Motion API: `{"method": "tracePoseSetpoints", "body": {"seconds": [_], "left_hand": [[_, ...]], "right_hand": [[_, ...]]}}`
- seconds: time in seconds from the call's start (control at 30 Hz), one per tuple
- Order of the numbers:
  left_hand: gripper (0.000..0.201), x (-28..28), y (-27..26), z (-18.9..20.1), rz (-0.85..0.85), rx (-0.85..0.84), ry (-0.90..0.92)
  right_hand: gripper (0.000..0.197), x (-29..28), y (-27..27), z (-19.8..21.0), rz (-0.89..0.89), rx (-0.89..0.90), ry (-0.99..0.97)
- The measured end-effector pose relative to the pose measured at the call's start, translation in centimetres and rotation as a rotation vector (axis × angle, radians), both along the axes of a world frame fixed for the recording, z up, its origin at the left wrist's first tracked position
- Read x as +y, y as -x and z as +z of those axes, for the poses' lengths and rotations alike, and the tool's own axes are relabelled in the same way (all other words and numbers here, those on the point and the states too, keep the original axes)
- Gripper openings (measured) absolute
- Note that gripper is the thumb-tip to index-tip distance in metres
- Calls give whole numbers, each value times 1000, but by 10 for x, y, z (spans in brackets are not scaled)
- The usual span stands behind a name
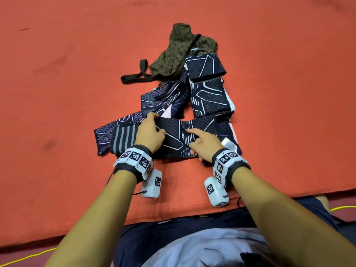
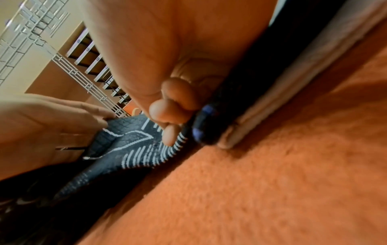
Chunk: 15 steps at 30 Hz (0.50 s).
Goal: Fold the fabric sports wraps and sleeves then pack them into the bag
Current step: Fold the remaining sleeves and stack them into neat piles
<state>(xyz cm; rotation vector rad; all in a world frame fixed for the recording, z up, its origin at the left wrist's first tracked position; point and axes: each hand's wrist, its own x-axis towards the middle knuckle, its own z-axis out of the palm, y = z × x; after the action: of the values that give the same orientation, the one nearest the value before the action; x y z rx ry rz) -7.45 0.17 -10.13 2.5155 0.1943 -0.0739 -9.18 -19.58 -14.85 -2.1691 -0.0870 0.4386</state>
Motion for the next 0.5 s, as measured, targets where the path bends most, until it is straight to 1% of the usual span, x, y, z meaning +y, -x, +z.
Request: {"method": "tracePoseSetpoints", "body": {"seconds": [0.13, 0.2, 0.27, 0.4, 0.5], "left_hand": [[36, -8, 0, 4, -57, -74, 111], [32, -16, -1, 3, -83, -71, 164], [32, -24, -5, 3, -100, -44, 240], [27, -38, -11, -2, -163, 45, 385], [22, -49, -12, -8, -201, 60, 390]], "right_hand": [[54, 2, 1, 0, -23, 7, 4], [51, 3, 1, -2, -38, 15, -2], [46, 3, 1, -3, -53, 37, -39], [22, 1, -2, -1, -108, 120, -234], [20, -8, -4, 1, -216, 147, -401]]}}
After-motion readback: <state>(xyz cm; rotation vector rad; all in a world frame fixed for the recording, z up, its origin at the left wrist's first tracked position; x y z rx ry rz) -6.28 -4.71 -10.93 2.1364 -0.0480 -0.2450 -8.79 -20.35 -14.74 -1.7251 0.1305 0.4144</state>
